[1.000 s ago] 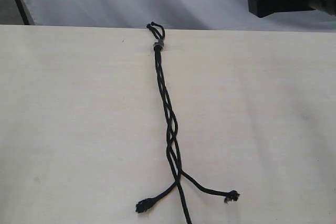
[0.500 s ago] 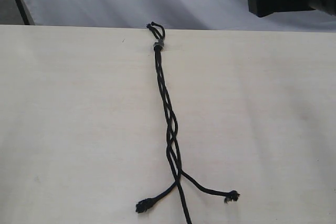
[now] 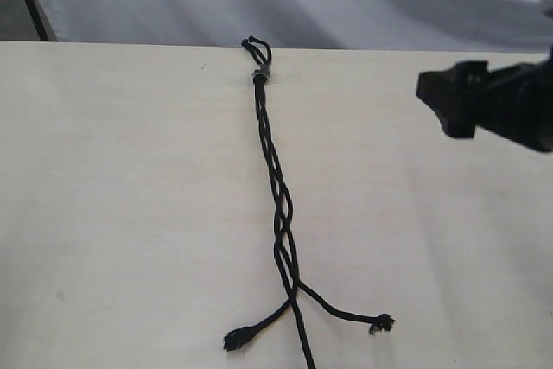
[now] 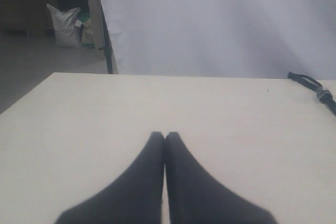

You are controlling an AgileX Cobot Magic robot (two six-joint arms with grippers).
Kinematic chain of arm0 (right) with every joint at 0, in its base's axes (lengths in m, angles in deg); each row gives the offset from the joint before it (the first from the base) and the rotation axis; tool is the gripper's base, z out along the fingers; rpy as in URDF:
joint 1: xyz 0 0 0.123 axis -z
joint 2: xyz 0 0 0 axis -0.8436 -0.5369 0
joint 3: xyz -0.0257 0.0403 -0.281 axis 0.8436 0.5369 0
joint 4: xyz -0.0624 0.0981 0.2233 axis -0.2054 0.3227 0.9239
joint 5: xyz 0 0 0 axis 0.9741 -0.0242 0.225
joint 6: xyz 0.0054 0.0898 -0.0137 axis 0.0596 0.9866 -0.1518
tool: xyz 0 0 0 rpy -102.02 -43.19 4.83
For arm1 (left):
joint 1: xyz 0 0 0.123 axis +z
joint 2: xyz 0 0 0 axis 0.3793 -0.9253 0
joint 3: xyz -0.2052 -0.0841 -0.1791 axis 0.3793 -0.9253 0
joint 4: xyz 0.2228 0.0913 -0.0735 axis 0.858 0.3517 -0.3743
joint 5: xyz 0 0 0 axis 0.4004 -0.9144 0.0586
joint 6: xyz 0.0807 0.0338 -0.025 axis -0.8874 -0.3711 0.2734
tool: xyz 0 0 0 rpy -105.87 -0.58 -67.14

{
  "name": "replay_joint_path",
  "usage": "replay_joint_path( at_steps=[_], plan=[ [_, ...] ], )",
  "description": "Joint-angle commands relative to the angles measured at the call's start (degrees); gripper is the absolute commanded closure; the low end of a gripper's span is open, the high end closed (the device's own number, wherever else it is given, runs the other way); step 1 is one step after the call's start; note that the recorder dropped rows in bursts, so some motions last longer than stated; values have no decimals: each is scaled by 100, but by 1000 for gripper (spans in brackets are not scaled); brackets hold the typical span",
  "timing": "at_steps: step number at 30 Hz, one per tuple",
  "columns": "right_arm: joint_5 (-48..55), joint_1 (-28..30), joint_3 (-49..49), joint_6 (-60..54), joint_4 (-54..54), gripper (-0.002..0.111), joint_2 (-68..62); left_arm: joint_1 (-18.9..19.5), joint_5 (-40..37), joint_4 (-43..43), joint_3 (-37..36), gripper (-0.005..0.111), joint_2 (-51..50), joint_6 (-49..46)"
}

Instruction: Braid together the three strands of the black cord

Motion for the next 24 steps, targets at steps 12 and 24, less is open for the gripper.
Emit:
replay_joint_path(
  at_steps=[12, 24],
  plan=[
    [-621, 232, 2516, 306, -262, 20, 3400, -28, -24, -58, -17, 106, 20, -1],
    [-230, 2063, 3158, 174, -265, 20, 5096, -28, -24, -58, -17, 106, 20, -1]
  ],
)
